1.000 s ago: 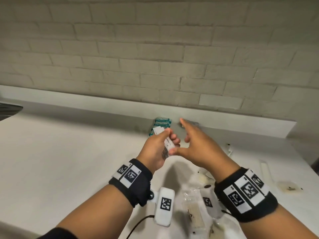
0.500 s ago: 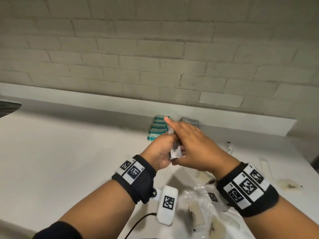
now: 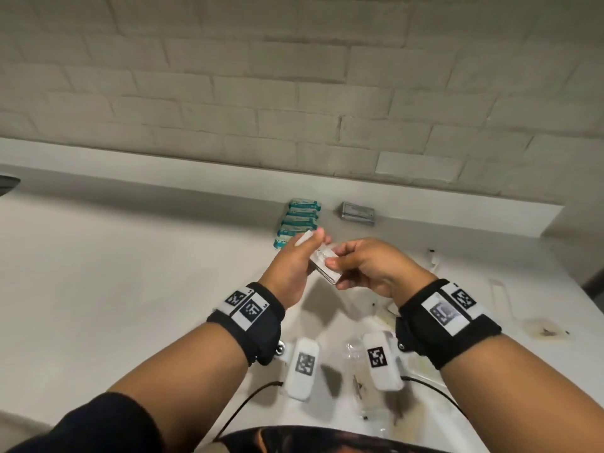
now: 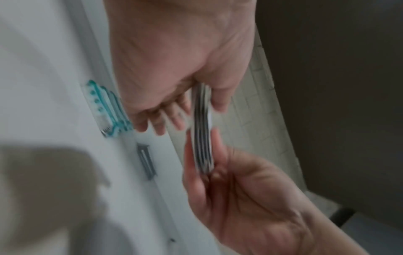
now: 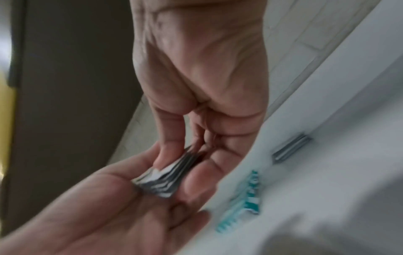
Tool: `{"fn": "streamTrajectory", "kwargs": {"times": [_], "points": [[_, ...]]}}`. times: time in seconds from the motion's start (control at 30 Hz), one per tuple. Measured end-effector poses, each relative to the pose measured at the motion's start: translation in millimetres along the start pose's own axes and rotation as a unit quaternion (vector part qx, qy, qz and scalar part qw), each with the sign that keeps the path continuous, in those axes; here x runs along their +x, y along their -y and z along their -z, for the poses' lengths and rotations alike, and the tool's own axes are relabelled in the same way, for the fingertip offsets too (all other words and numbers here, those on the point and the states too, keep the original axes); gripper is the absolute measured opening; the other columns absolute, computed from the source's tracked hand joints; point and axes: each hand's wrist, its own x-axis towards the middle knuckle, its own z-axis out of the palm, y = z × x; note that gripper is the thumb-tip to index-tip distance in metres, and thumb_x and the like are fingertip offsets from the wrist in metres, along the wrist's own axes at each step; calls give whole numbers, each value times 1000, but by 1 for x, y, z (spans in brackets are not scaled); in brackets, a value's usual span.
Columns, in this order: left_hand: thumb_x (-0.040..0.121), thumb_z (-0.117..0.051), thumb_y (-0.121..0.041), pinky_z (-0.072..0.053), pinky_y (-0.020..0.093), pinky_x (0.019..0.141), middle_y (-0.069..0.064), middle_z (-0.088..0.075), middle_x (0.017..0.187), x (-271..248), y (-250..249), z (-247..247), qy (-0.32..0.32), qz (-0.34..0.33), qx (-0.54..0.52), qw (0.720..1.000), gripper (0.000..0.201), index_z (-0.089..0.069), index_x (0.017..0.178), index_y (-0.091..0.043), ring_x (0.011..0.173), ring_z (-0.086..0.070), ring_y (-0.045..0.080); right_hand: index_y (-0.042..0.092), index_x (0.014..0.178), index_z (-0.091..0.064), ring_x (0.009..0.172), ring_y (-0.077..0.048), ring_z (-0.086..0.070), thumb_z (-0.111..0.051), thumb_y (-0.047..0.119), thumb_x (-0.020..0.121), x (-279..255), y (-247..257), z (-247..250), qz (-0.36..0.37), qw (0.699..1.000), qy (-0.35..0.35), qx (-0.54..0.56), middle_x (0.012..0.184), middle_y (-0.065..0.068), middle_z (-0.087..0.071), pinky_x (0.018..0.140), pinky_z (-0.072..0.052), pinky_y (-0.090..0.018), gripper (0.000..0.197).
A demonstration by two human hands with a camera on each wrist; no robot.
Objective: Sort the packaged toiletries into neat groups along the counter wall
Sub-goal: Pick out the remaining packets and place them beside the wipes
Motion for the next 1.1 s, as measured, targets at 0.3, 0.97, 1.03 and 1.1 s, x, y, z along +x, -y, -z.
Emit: {"fn": "streamTrajectory", "kwargs": {"times": [0.3, 0.97, 1.03, 1.1], "points": [[74, -76, -35, -45, 31, 87, 0, -59, 115, 0, 11, 37, 201, -3, 756, 623, 47, -62, 117, -23, 109, -56, 21, -3, 104, -69, 55, -28, -60, -74, 9, 81, 34, -39, -5, -136, 919, 26, -368, 73, -18, -66, 64, -54, -35, 26], [74, -74, -35, -48, 30, 73, 6, -61, 100, 58, 34, 4, 197, -42, 764, 612, 36, -67, 103, -15, 89, -61, 23, 12, 102, -64, 87, -23, -62, -74, 17, 75, 56, -42, 19, 10, 755, -11, -655, 97, -5, -61, 66, -44, -30, 29], [75, -72, -38, -48, 30, 75, 8, -61, 105, 82, 35, -6, 195, -50, 777, 597, 42, -65, 108, -13, 92, -61, 25, 12, 100, -64, 83, -23, -61, -76, 19, 73, 70, -38, 36, 8, 763, -26, -646, 95, -5, -59, 65, -43, -30, 30], [77, -70, -41, -45, 29, 73, 11, -61, 106, 108, 35, -17, 195, -50, 790, 579, 44, -65, 109, -11, 93, -61, 27, 12, 100, -65, 80, -23, -60, -76, 20, 72, 86, -34, 55, 10, 770, -44, -637, 97, -6, -60, 64, -42, -29, 31]]}}
